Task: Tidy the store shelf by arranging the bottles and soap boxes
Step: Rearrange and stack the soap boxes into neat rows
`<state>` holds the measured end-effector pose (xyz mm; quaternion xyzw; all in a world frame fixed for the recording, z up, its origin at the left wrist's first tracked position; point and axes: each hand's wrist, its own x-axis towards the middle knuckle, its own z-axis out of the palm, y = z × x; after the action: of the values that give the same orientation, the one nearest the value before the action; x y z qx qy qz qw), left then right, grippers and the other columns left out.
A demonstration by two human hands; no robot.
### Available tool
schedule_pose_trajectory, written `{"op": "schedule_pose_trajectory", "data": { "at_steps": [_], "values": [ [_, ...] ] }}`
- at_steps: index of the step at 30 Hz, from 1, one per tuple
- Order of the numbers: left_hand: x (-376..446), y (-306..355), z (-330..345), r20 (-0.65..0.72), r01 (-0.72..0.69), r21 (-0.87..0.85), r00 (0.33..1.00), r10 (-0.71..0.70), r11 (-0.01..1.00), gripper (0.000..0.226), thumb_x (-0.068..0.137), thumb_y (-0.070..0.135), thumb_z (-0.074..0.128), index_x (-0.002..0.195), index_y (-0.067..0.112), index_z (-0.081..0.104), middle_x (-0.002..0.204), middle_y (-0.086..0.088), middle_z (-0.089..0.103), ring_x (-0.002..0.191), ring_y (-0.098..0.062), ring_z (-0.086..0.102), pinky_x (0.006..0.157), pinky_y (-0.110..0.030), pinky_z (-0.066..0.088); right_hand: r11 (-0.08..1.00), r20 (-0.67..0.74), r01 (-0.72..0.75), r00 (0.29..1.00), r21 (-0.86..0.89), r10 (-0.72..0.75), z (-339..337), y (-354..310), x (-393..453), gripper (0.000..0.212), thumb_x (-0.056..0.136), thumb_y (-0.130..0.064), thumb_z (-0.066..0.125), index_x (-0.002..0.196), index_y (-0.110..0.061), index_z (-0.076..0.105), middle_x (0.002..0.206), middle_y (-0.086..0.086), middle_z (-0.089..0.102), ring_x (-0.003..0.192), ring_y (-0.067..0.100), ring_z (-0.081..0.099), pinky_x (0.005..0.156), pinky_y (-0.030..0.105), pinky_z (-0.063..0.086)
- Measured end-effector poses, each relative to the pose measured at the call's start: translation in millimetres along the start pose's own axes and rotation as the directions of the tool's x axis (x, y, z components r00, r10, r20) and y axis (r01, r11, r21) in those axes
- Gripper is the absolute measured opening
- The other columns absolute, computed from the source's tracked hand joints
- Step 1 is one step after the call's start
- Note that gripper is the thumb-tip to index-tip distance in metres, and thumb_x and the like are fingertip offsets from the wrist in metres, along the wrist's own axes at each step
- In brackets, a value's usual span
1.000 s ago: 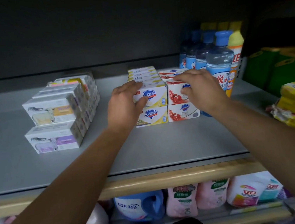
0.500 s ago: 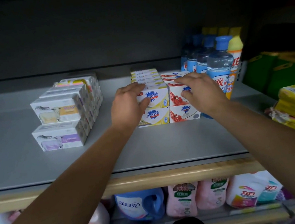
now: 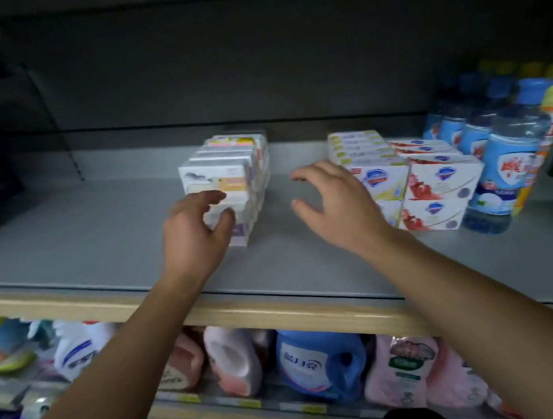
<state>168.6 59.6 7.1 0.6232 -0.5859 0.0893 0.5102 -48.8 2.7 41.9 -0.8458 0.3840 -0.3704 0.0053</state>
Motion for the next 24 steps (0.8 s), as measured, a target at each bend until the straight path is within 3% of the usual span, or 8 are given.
{"op": "schedule_pose_trajectory", "data": {
  "at_steps": [3,8,12,16,18,21,24],
  "values": [
    [-1,-48,-23,0.016,0.101,0.098,0.995,-0.103,0.99,0.033,0.084,0.02,0.068,0.116,0.014,0.066,0.116,-0.008,0.065,0.101,-0.029,0.062,0.087,-0.036,0.05,1.0,0.109,0.011,0.994,0.015,-0.013,40,-28,3,0.043,0.088,-0.027,0.066,0.129,-0.018,0.06,0.127,0.005,0.059,0.118,0.028,0.054,0.098,0.035,0.043],
    [1,-78,-24,0.313,0.189,-0.017,0.933,-0.174,0.982,0.062,0.086,0.029,0.07,0.141,0.017,0.046,0.138,-0.007,0.051,0.119,-0.026,0.054,0.1,-0.041,0.047,0.996,0.177,-0.083,0.981,0.012,0.079,85,-49,9,0.058,0.089,-0.03,0.065,0.144,-0.021,0.048,0.142,0.003,0.046,0.127,0.028,0.046,0.105,0.035,0.039],
    [6,-83,-20,0.39,0.251,-0.148,0.904,-0.176,0.957,0.063,0.082,0.031,0.074,0.136,0.03,0.044,0.122,0.012,0.059,0.112,-0.014,0.058,0.094,-0.028,0.048,0.989,0.118,-0.119,0.987,0.089,0.108,105,-49,1,0.055,0.085,-0.018,0.069,0.137,-0.014,0.052,0.145,0.004,0.042,0.129,0.024,0.046,0.106,0.031,0.037],
    [6,-87,-23,0.337,0.336,-0.241,0.909,-0.246,0.91,0.057,0.077,0.018,0.08,0.127,0.025,0.054,0.105,0.008,0.062,0.087,-0.002,0.063,0.075,-0.011,0.049,0.97,0.028,-0.129,0.992,0.208,0.125,110,-46,-3,0.041,0.081,-0.012,0.073,0.119,-0.016,0.057,0.121,0.003,0.056,0.104,0.023,0.058,0.08,0.024,0.038],
    [5,-85,-26,0.339,0.297,-0.235,0.917,-0.208,0.926,0.044,0.079,0.014,0.076,0.119,0.025,0.06,0.104,0.004,0.065,0.083,0.001,0.063,0.079,-0.018,0.052,0.932,0.033,-0.144,0.989,0.332,0.141,107,-44,-3,0.036,0.08,-0.007,0.072,0.111,-0.019,0.058,0.111,-0.001,0.059,0.095,0.019,0.06,0.081,0.026,0.044],
    [2,-79,-30,0.388,0.328,-0.345,0.903,-0.185,0.879,0.04,0.086,0.012,0.071,0.122,0.023,0.058,0.112,-0.001,0.068,0.093,-0.015,0.067,0.084,-0.029,0.055,0.801,0.083,-0.208,0.977,0.561,0.195,99,-45,-5,0.032,0.085,0.001,0.066,0.102,-0.025,0.058,0.102,-0.01,0.065,0.089,0.005,0.062,0.079,0.018,0.049],
    [-1,-79,-33,0.399,0.339,-0.484,0.906,-0.141,0.807,0.031,0.089,0.014,0.068,0.118,0.022,0.063,0.102,-0.006,0.073,0.088,-0.015,0.068,0.079,-0.025,0.056,0.679,0.127,-0.26,0.962,0.686,0.241,94,-44,-6,0.028,0.09,-0.006,0.064,0.107,-0.028,0.062,0.109,0.003,0.068,0.092,0.019,0.067,0.079,0.03,0.054]
  ]
}}
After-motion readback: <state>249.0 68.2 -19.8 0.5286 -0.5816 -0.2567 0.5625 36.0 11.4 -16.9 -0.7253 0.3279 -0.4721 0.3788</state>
